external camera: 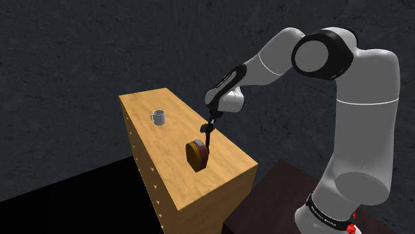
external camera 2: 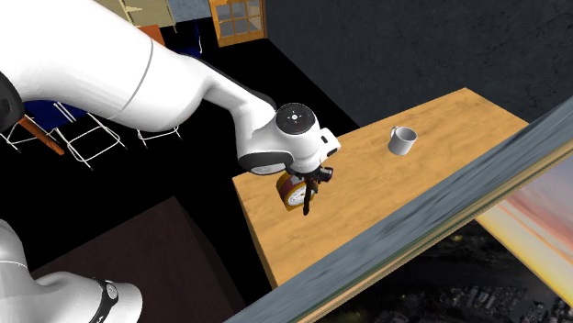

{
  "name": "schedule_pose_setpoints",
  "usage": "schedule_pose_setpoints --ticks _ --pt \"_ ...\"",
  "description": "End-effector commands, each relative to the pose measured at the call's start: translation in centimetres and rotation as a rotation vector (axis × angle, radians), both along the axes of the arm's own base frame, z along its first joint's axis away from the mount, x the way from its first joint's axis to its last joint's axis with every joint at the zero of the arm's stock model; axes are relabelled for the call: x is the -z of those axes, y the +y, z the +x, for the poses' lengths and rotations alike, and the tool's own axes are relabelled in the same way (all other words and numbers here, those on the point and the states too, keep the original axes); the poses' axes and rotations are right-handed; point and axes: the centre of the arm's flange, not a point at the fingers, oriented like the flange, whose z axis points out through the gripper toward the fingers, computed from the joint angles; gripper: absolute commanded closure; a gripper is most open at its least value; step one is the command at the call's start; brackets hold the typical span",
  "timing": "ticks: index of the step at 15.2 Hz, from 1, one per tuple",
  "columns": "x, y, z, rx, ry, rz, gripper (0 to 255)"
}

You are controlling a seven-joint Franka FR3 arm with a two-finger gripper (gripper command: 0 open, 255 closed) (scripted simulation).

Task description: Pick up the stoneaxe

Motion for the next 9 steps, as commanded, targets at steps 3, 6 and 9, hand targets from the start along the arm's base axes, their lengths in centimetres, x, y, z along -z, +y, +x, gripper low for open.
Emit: schedule_pose_setpoints --ticks 3,6,9 --pt "-1.5 0.0 0.0 0.0 0.001 0.0 255" --pt "-3.1 0.0 0.0 0.0 0.001 0.0 255" --pt "-4.7 0.0 0.0 0.0 0.001 0.0 255"
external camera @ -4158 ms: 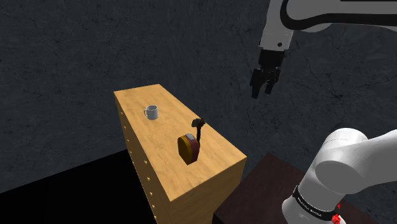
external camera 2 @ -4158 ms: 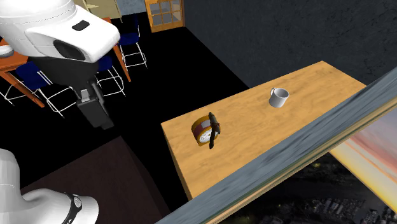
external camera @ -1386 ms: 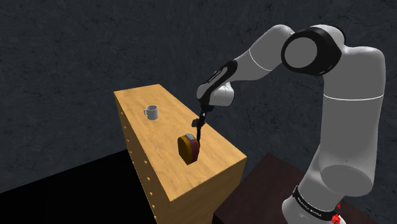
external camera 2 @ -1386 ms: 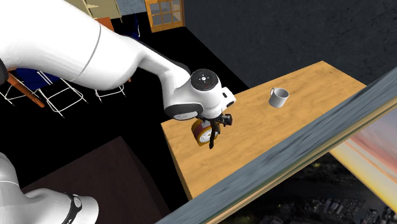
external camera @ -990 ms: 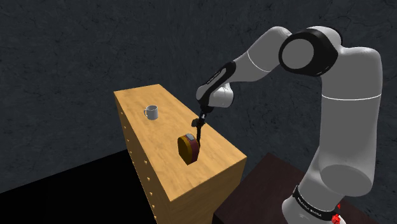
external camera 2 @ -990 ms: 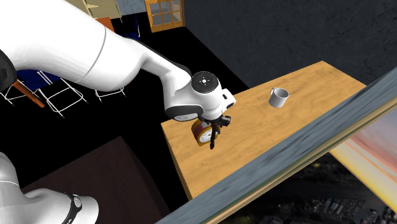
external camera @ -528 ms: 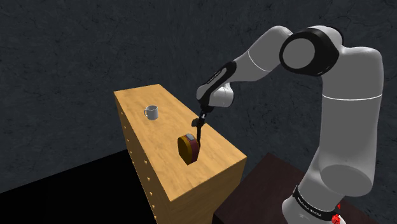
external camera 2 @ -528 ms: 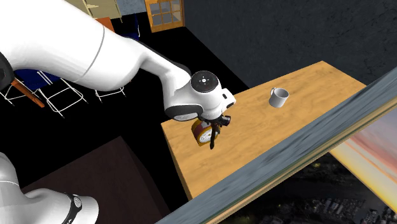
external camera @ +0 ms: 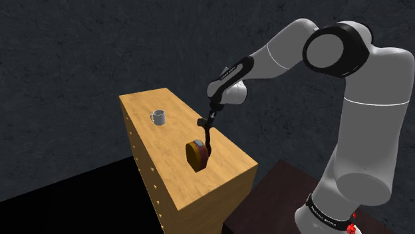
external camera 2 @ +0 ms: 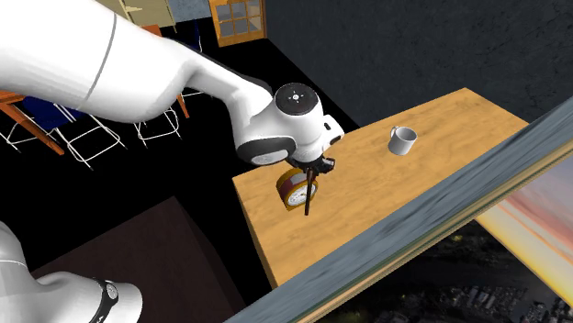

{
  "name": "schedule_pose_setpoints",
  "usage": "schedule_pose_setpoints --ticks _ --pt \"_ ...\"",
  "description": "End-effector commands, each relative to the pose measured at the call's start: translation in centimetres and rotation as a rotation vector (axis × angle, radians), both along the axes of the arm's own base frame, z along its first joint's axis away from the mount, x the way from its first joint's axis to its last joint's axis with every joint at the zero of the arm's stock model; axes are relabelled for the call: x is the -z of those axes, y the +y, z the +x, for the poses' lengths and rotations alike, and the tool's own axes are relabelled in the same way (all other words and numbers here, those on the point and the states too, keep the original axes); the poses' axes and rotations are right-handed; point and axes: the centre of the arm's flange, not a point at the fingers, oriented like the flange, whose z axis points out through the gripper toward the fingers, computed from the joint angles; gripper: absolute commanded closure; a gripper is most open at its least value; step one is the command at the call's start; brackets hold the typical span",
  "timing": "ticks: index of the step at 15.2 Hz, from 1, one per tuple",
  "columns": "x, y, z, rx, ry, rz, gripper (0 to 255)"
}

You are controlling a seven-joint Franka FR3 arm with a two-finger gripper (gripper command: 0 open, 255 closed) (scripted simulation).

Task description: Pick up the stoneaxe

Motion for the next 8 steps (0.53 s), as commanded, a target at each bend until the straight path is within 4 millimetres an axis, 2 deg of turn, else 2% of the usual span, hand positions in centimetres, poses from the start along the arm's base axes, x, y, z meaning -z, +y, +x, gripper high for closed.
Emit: schedule_pose_setpoints --ticks 1,6,8 --pt "-1.1 0.0 -0.1 0.0 0.0 0.0 255" --pt "-3.7 0.0 -0.1 0.0 0.0 0.0 255" --pt "-3.8 0.0 -0.1 0.0 0.0 0.0 255"
